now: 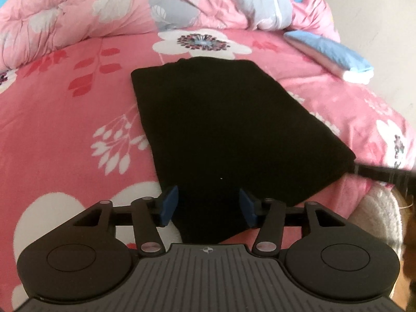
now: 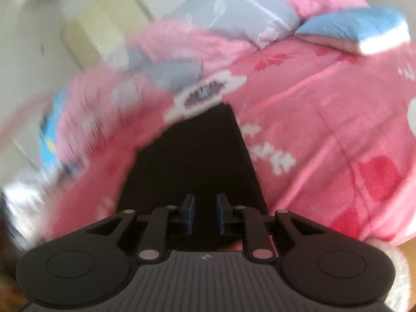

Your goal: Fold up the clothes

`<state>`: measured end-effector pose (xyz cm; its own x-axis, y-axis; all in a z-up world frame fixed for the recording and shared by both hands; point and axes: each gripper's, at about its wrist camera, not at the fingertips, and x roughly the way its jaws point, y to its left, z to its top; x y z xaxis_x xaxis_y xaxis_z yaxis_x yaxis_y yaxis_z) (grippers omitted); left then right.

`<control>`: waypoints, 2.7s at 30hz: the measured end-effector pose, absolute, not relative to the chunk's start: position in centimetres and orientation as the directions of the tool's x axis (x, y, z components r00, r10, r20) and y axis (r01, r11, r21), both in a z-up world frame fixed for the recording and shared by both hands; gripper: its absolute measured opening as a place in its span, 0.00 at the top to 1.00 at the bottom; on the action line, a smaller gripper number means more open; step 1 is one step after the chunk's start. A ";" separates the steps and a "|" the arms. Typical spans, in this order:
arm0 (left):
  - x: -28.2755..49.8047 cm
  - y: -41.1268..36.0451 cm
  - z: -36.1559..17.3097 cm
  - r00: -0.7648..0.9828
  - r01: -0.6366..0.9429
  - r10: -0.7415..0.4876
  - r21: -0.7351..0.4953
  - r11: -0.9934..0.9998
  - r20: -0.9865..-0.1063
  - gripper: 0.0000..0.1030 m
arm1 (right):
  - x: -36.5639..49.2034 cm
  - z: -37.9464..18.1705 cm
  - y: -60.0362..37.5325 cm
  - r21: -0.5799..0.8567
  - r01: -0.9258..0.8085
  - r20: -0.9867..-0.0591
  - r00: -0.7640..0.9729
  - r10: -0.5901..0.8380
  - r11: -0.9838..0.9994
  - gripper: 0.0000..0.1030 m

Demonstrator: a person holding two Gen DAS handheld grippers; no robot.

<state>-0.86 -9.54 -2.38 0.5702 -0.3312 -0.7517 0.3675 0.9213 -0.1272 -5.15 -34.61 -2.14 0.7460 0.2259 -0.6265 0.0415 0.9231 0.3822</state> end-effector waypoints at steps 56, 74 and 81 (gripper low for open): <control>-1.2 -9.2 -2.8 0.555 0.168 -0.147 -0.063 0.984 -0.819 0.01 | -4.7 -4.2 -27.1 -0.116 -0.062 -0.590 0.807 -0.019 0.991 0.76; -1.3 -8.4 -3.5 0.561 0.146 -0.178 -0.115 0.983 -0.808 0.00 | -4.7 -4.3 -27.9 -0.076 -0.070 -0.586 0.811 0.012 0.995 0.76; -1.7 -8.3 -3.8 0.590 0.137 -0.183 -0.125 0.983 -0.786 0.00 | -4.8 -4.4 -28.5 -0.035 -0.078 -0.584 0.811 0.043 0.996 0.75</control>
